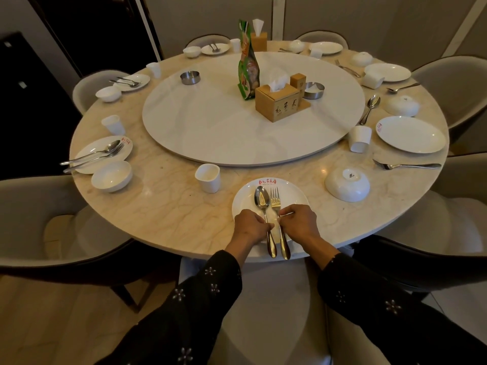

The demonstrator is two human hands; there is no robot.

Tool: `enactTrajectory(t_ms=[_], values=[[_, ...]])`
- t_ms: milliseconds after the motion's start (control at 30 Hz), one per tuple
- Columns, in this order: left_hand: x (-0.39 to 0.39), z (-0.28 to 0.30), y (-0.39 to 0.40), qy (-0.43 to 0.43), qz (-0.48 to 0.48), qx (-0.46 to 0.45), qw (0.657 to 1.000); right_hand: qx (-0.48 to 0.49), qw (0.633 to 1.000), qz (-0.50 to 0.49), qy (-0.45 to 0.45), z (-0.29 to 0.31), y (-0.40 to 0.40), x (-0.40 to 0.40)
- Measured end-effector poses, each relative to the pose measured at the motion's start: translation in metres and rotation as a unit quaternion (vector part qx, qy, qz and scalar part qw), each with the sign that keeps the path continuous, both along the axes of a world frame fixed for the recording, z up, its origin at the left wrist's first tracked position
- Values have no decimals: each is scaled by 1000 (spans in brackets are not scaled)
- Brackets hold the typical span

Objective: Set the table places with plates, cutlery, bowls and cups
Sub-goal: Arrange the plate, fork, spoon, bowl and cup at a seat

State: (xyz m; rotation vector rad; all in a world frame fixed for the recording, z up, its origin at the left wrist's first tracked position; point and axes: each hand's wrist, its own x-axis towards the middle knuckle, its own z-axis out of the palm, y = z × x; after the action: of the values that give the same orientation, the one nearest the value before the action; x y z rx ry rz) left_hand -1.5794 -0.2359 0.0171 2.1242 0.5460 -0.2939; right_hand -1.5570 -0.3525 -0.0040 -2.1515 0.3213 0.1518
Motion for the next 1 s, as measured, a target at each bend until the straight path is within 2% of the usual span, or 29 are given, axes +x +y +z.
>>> enactTrajectory(t_ms=[100, 233, 400, 567, 1000], values=[[3, 5, 21, -28, 27, -16, 999, -12, 999, 32, -35, 1, -13, -4], [10, -1, 58, -86, 95, 46, 991, -69, 991, 11, -110, -4, -35, -8], [8, -19, 70, -37, 87, -49, 994, 7, 996, -74, -57, -12, -46, -15], [1, -35, 63, -78, 96, -105, 987, 19, 997, -67, -23, -20, -45, -20], [-16, -38, 51, -116, 196, -94, 969, 54, 999, 0, -3, -16, -48, -12]])
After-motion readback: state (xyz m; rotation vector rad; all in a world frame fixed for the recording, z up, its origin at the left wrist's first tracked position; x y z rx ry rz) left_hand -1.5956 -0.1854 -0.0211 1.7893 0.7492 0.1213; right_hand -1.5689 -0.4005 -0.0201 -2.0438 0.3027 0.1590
